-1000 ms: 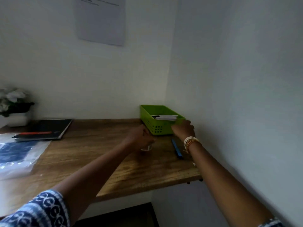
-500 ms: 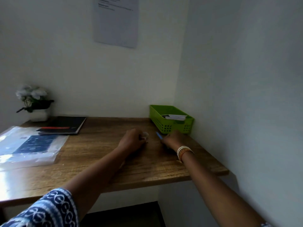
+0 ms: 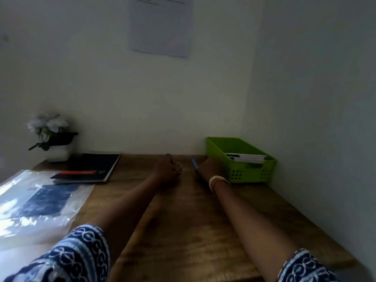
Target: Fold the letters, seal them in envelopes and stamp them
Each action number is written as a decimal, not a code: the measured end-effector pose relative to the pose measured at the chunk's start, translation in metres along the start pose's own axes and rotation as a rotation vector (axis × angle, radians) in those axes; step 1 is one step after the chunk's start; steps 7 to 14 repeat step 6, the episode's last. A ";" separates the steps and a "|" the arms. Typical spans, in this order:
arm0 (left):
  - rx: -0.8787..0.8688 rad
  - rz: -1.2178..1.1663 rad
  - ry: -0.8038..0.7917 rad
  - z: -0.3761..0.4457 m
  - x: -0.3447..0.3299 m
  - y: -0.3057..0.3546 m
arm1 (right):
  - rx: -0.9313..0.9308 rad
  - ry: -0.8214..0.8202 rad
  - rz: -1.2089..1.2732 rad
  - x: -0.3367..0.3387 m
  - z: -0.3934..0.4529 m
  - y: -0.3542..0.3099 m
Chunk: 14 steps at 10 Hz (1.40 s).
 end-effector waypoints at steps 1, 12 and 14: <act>-0.006 -0.054 -0.001 0.043 -0.011 -0.011 | -0.006 0.006 0.043 -0.021 0.048 -0.004; 0.099 -0.086 -0.043 0.096 -0.035 -0.038 | -0.117 -0.012 0.113 -0.048 0.104 0.004; 0.099 -0.086 -0.043 0.096 -0.035 -0.038 | -0.117 -0.012 0.113 -0.048 0.104 0.004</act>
Point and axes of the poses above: each hand's wrist, its own z-axis towards the middle knuckle, its own x-axis out of the back of the hand, y = z × x, the point moved 4 cm from there along z, towards the middle knuckle, and after that the axes turned 3 degrees about -y, right-handed, at the moved point
